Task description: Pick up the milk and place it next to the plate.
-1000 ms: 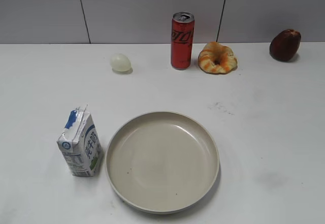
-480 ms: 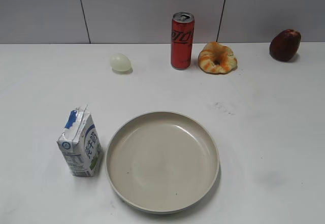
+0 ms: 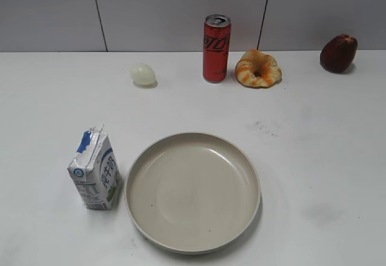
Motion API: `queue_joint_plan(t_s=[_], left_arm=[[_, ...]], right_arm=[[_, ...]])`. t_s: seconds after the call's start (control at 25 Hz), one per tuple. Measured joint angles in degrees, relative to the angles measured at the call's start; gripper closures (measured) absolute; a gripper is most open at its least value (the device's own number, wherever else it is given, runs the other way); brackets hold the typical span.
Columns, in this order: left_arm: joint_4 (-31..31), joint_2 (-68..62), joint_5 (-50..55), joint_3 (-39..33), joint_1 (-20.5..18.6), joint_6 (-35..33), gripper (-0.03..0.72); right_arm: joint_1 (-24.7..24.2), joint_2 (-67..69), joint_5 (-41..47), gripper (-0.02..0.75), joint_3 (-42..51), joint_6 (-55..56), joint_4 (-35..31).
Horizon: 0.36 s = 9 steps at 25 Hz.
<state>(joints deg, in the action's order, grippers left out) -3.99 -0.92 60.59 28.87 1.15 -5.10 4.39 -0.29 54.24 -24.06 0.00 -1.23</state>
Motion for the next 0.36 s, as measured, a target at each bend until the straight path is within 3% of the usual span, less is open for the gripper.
queue_joint_plan(t_s=[0.36], left_arm=[[0.0, 1.0, 0.1, 0.0, 0.0, 0.0, 0.153]], right_arm=[[0.0, 0.0, 0.0, 0.150, 0.0, 0.0, 0.0]])
